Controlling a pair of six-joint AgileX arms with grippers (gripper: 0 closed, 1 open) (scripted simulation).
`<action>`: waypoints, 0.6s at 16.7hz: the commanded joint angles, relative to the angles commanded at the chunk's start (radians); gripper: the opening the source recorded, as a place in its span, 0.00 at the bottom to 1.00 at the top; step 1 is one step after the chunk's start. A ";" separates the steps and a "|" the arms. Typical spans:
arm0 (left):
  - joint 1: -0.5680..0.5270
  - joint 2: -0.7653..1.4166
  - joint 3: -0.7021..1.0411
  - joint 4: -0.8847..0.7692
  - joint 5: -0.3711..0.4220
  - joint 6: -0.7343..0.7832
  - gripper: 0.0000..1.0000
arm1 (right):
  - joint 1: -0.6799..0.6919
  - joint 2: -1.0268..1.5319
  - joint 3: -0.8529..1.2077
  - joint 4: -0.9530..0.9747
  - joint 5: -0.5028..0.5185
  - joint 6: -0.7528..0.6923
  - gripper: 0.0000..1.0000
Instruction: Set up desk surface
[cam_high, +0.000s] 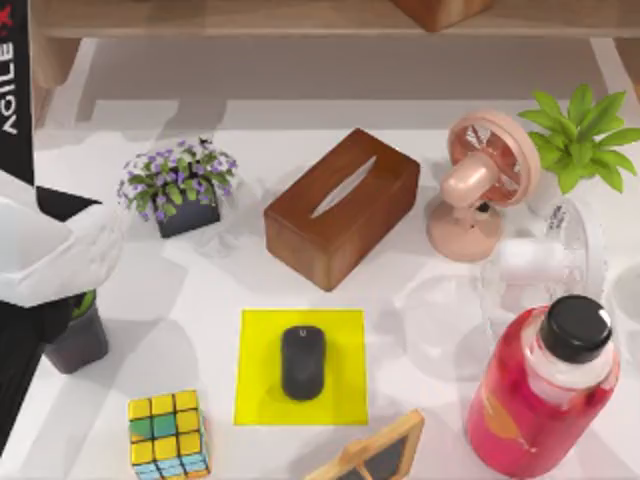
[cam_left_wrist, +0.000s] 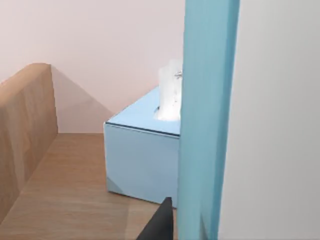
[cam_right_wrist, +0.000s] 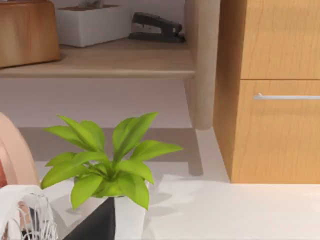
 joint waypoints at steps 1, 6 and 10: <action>0.000 0.000 0.000 0.000 0.000 0.000 0.40 | 0.000 0.000 0.000 0.000 0.000 0.000 1.00; 0.000 0.000 0.000 0.000 0.000 0.000 0.02 | 0.000 0.000 0.000 0.000 0.000 0.000 1.00; 0.000 0.000 0.000 0.000 0.000 0.000 0.00 | 0.000 0.000 0.000 0.000 0.000 0.000 1.00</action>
